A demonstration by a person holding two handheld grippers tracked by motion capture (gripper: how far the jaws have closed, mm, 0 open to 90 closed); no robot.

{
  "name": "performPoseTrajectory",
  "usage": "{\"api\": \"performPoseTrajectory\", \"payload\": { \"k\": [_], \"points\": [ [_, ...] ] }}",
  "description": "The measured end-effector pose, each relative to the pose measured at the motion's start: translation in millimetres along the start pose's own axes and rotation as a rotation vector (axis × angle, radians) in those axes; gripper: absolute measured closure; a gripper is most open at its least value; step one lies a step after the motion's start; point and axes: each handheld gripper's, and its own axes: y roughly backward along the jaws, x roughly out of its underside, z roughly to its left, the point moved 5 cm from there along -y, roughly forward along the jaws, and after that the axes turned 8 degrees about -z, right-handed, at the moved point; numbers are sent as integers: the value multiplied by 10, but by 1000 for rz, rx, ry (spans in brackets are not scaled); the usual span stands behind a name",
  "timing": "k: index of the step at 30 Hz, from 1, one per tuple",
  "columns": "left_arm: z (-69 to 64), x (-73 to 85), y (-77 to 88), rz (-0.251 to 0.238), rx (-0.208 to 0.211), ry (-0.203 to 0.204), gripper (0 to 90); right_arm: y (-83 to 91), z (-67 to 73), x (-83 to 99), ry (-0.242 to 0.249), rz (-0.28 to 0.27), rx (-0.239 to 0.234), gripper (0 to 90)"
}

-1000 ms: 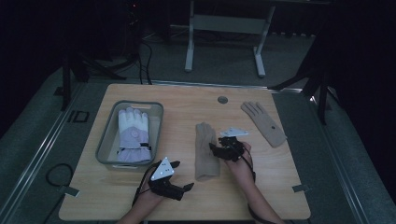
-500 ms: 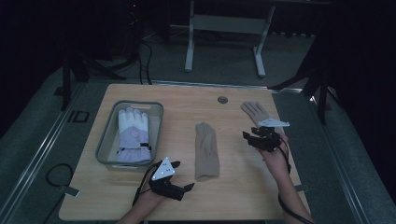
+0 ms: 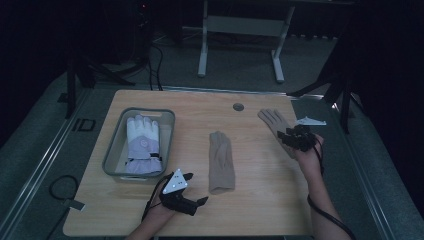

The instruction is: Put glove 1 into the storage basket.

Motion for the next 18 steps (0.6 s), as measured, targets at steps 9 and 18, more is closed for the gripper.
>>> {"api": "performPoseTrajectory", "payload": {
  "k": [9,18],
  "points": [
    [10,1,2,-3,0,6,32,-255,-361,40,-30,66,75,548],
    [22,7,-7,-4,-5,17,32,-463,-498,108,-49,112,67,552]
  ]
}}
